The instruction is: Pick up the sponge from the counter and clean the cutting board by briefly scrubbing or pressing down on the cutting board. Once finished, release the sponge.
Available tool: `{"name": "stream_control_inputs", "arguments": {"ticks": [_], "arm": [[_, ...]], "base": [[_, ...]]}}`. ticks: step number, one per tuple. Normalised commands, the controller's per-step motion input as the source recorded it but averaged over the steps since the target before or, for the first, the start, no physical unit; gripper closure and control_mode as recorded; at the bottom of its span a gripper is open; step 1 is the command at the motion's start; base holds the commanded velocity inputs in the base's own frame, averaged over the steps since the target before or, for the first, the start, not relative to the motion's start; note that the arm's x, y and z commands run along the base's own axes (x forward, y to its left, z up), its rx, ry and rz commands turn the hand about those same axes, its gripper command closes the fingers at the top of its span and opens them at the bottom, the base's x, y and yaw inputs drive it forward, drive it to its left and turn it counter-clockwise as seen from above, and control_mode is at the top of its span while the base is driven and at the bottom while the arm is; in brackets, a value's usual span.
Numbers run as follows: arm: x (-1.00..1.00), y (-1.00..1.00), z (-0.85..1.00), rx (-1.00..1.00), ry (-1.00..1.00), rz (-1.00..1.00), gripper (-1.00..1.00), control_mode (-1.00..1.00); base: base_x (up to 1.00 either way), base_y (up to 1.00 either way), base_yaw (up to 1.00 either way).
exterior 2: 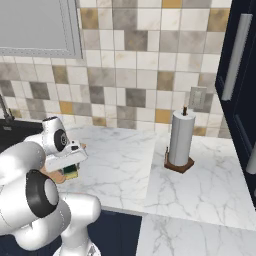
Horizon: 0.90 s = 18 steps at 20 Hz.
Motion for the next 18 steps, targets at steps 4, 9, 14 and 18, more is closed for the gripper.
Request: {"name": "stream_control_inputs", "arguments": {"ticks": [4,9,14,18], "arm": [[-0.03,0.42,0.0,0.0,0.01,0.39,1.0,-1.0],[0.0,0.4,-0.02,0.0,0.11,0.34,1.0,-1.0],[0.0,0.34,-0.17,0.0,0.13,0.37,1.0,-1.0],[0.0,0.26,-0.24,0.0,0.09,0.36,1.0,-1.0]], "base": [[0.0,0.0,0.0],[0.0,0.0,0.0],[0.0,0.0,0.0],[0.0,0.0,0.0]]}}
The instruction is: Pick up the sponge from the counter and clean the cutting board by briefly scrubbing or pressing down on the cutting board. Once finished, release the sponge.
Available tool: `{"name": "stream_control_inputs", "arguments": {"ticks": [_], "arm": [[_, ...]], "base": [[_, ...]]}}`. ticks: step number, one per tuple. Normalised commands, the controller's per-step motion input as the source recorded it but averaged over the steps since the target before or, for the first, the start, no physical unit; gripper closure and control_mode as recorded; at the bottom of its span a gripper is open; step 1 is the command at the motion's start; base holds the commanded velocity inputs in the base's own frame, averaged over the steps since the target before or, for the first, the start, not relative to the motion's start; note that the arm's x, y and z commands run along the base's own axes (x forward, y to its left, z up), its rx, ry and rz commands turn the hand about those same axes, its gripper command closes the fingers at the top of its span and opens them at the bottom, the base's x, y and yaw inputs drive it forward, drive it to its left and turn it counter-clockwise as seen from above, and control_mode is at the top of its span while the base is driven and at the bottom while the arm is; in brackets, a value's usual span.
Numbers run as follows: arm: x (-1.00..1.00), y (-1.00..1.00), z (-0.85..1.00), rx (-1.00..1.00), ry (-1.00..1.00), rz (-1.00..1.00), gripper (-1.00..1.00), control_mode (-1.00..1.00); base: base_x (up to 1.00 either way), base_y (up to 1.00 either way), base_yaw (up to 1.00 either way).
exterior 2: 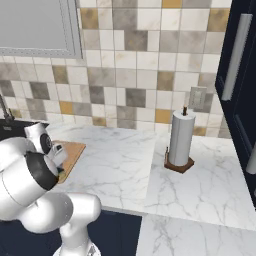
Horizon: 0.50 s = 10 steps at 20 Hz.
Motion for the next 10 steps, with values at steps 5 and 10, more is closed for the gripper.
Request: {"name": "stream_control_inputs", "arguments": {"ticks": [5,10], "arm": [[0.07,0.09,-0.32,0.01,0.03,0.32,1.0,-1.0],[0.53,-0.03,-0.24,0.08,0.0,0.25,1.0,-1.0]], "base": [[0.0,0.0,0.0],[0.0,0.0,0.0]]}}
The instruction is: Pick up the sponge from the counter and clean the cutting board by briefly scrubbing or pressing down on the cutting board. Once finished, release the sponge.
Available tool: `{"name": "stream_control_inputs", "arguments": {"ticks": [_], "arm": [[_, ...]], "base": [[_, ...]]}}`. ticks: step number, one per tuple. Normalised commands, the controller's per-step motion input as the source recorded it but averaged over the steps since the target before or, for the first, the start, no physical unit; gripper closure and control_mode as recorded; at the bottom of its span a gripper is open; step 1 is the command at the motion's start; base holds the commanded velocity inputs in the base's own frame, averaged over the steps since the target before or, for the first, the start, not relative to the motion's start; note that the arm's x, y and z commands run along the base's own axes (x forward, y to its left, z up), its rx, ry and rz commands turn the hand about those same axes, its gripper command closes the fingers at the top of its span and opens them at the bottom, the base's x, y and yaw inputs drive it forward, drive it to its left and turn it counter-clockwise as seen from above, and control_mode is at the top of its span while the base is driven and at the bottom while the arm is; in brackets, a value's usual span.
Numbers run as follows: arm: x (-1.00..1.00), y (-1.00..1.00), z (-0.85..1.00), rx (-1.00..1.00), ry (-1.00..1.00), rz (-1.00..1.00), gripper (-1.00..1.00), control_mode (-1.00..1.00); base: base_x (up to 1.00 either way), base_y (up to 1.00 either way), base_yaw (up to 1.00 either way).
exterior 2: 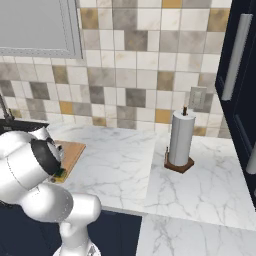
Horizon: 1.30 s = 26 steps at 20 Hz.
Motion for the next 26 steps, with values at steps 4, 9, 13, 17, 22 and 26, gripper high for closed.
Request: {"name": "stream_control_inputs", "arguments": {"ticks": [4,9,13,17,22,26], "arm": [[0.78,-0.09,-0.1,0.12,0.0,0.2,1.0,-1.0],[0.9,-0.02,-0.01,0.11,0.02,0.2,1.0,-1.0],[0.99,0.0,-0.02,0.1,0.03,0.17,1.0,-1.0],[0.92,0.08,-0.08,0.05,0.05,0.14,1.0,-1.0],[0.78,0.27,-0.12,0.0,0.08,0.1,1.0,-1.0],[0.58,0.46,-0.1,0.0,0.08,0.05,1.0,-1.0]], "base": [[0.0,0.0,0.0],[0.0,0.0,0.0],[0.0,0.0,0.0],[0.0,0.0,0.0],[0.0,0.0,0.0],[0.0,0.0,0.0]]}}
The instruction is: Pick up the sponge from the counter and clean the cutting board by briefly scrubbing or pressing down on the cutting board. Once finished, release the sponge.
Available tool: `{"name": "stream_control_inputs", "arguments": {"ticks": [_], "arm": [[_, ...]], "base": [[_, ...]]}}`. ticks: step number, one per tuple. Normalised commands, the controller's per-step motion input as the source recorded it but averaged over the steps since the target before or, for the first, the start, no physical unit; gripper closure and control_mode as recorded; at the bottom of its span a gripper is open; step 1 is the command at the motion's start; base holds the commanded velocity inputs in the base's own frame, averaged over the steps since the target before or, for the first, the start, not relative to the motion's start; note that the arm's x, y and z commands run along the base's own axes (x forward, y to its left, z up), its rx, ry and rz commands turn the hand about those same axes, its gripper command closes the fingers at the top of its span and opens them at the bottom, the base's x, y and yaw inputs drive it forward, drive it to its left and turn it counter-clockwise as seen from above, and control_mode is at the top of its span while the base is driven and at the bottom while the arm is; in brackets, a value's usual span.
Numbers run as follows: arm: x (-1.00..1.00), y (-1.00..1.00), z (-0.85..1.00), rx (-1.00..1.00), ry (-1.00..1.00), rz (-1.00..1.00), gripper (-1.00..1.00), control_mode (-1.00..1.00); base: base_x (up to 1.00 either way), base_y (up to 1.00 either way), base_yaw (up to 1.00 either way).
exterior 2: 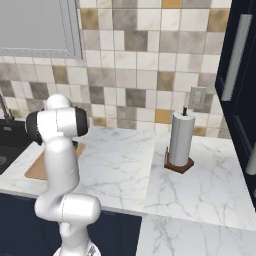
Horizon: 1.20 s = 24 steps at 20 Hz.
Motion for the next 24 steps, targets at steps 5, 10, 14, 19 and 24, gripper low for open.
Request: {"name": "stream_control_inputs", "arguments": {"ticks": [5,10,14,19,24], "arm": [[0.16,0.49,-0.27,0.0,0.02,0.1,1.0,-1.0],[-0.26,0.69,-0.29,0.0,0.0,0.14,1.0,-1.0],[-0.12,0.75,-0.23,0.0,0.03,0.14,1.0,-1.0],[-0.29,0.69,-0.25,0.0,0.02,0.13,1.0,-1.0],[-0.58,0.46,-0.29,0.0,0.0,0.08,1.0,-1.0]], "base": [[0.0,0.0,0.0],[0.0,0.0,0.0],[0.0,0.0,0.0],[0.0,0.0,0.0],[0.0,0.0,0.0]]}}
